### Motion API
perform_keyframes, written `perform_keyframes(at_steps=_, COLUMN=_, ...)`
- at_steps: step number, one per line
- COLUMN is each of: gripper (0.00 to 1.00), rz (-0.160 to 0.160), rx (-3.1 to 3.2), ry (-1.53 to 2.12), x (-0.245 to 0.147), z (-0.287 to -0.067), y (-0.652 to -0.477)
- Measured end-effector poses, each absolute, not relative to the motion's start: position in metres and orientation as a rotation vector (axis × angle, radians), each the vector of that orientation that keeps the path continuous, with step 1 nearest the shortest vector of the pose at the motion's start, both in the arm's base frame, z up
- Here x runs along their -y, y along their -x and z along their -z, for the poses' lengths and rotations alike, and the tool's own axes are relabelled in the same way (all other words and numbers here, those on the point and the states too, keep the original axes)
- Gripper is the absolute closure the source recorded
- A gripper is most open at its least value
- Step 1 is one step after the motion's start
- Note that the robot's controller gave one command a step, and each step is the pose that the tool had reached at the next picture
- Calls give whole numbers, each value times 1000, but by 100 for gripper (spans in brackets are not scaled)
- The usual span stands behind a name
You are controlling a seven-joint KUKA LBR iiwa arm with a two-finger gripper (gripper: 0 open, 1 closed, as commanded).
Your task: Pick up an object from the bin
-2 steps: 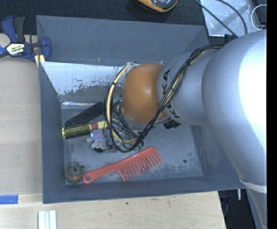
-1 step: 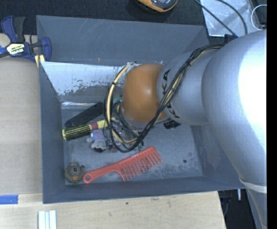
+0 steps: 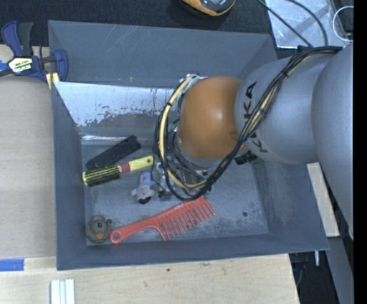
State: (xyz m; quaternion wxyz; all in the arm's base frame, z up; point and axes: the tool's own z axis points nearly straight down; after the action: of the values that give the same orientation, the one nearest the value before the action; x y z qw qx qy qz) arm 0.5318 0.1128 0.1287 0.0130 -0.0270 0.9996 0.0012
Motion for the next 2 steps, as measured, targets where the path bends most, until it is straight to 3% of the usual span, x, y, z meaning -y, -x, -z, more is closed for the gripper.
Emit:
perform_keyframes(at_steps=1, gripper=100, rz=-8, rx=-3113, ry=148, x=-158, z=-161, y=-539)
perform_keyframes(at_steps=2, gripper=100, rz=2, rx=-3121, ry=80, x=-75, z=-71, y=-494)
